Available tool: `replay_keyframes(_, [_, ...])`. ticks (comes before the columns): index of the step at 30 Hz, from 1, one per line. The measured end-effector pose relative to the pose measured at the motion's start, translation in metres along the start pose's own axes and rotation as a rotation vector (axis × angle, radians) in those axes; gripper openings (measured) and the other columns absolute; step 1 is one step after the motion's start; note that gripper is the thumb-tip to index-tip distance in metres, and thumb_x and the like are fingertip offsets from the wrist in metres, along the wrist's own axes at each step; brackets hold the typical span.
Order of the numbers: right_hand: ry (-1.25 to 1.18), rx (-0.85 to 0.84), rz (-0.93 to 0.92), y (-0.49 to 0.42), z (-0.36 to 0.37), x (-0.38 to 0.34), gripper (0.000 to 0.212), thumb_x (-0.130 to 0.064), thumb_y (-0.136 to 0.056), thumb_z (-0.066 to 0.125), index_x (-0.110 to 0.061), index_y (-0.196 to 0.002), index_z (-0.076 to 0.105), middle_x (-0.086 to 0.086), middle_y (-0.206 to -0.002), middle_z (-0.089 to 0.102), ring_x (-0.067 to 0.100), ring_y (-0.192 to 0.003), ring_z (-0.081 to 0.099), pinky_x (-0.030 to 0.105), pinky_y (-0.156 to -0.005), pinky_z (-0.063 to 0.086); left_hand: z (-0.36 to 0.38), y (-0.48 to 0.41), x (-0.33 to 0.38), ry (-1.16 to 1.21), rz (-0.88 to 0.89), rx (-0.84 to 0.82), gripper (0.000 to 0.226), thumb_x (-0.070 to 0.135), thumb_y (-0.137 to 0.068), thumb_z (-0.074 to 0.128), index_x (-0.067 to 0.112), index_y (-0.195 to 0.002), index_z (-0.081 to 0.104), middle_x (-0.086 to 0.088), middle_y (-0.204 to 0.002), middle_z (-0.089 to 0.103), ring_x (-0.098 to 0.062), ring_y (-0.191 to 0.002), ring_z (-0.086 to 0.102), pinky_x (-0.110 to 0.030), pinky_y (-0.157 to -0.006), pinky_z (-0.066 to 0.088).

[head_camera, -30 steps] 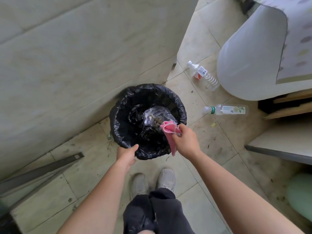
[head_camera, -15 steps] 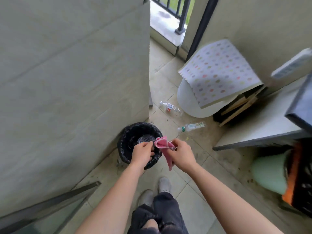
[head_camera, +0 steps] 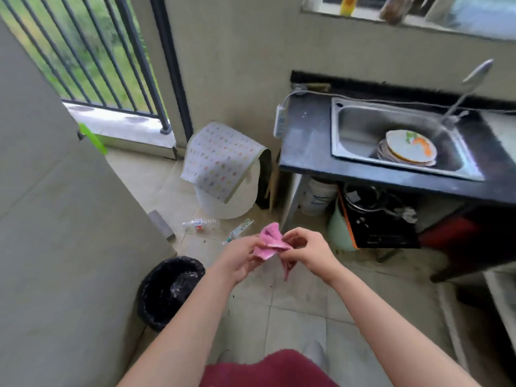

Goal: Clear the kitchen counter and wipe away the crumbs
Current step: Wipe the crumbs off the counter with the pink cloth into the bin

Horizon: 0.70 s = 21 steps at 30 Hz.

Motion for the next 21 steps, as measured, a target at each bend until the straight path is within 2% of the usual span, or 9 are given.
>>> replay_keyframes(3, [-0.208,0.065,0.035,0.018,-0.061,0.024,0.024,-0.006,-0.075,0.074,-0.008,-0.098,0.067,0.01,-0.09,0.068,0.017,-0.08,0.061,0.029,-0.069,0.05,0.07,-0.003,-0.001,-0.085,0.041,-0.079,0.025,-0.006,-0.084,0.048,0.006,-0.098,0.064,-0.01,-0.084,0.066,-0.013,-0.063,0.063,-0.018,-0.053,0.052])
replay_keyframes(5, [-0.388,0.089,0.075,0.027,-0.098,0.043,0.024,-0.016,-0.083,0.067,-0.007,-0.104,0.065,0.009,-0.091,0.067,0.017,-0.077,0.061,0.028,-0.068,0.049,0.116,-0.007,-0.006,-0.116,0.056,-0.143,0.029,-0.007,-0.083,0.046,0.005,-0.102,0.064,-0.01,-0.084,0.067,-0.015,-0.067,0.063,-0.019,-0.051,0.053])
replay_keyframes(7, [-0.477,0.138,0.082,0.038,-0.144,0.063,0.027,-0.016,-0.083,0.064,-0.009,-0.11,0.063,0.007,-0.094,0.068,0.018,-0.079,0.063,0.029,-0.07,0.05,0.164,-0.012,-0.015,-0.149,0.055,-0.203,0.031,-0.008,-0.082,0.044,0.007,-0.098,0.065,-0.009,-0.079,0.069,-0.014,-0.062,0.065,-0.02,-0.049,0.051])
replay_keyframes(9, [-0.435,0.188,0.061,0.05,-0.199,0.081,0.032,-0.008,-0.08,0.068,-0.01,-0.111,0.063,0.005,-0.099,0.071,0.017,-0.084,0.068,0.025,-0.07,0.051,0.222,-0.021,-0.026,-0.208,0.05,-0.267,0.033,-0.008,-0.08,0.043,0.007,-0.099,0.066,-0.011,-0.082,0.069,-0.016,-0.068,0.064,-0.023,-0.055,0.053])
replay_keyframes(11, [-0.395,0.231,0.029,0.063,-0.251,0.096,0.022,-0.001,-0.081,0.066,-0.006,-0.102,0.067,0.005,-0.085,0.074,0.016,-0.072,0.071,0.02,-0.061,0.052,0.276,-0.032,-0.035,-0.257,0.056,-0.324,0.035,-0.008,-0.078,0.043,0.006,-0.099,0.067,-0.012,-0.087,0.068,-0.017,-0.073,0.065,-0.027,-0.063,0.055])
replay_keyframes(14, [-0.415,0.359,0.036,0.081,-0.326,0.116,0.007,-0.005,-0.084,0.064,-0.002,-0.089,0.069,0.011,-0.069,0.071,0.023,-0.056,0.066,0.023,-0.051,0.05,0.341,-0.049,-0.041,-0.358,0.104,-0.328,0.036,-0.01,-0.076,0.046,0.007,-0.099,0.068,-0.011,-0.088,0.069,-0.014,-0.07,0.066,-0.025,-0.056,0.053])
replay_keyframes(18, [-0.432,0.491,0.026,0.099,-0.413,0.131,0.002,-0.01,-0.082,0.068,-0.009,-0.081,0.07,0.0,-0.067,0.064,0.01,-0.057,0.057,0.016,-0.05,0.044,0.423,-0.068,-0.053,-0.535,0.168,-0.377,0.036,-0.004,-0.073,0.057,0.017,-0.1,0.068,-0.004,-0.09,0.071,-0.012,-0.073,0.066,-0.029,-0.065,0.055])
replay_keyframes(21, [-0.431,0.558,0.0,0.102,-0.475,0.139,0.005,-0.008,-0.079,0.07,-0.008,-0.084,0.07,0.0,-0.071,0.066,0.009,-0.063,0.059,0.015,-0.055,0.044,0.483,-0.082,-0.056,-0.588,0.197,-0.414,0.04,-0.003,-0.071,0.06,0.017,-0.105,0.065,-0.002,-0.09,0.072,-0.01,-0.07,0.068,-0.02,-0.055,0.051])
Point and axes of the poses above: each hand's wrist, its own y-axis away from the middle knuckle, its own z-axis out of the palm, x = y × z, the point moved 10 cm from there along -y, towards the middle knuckle
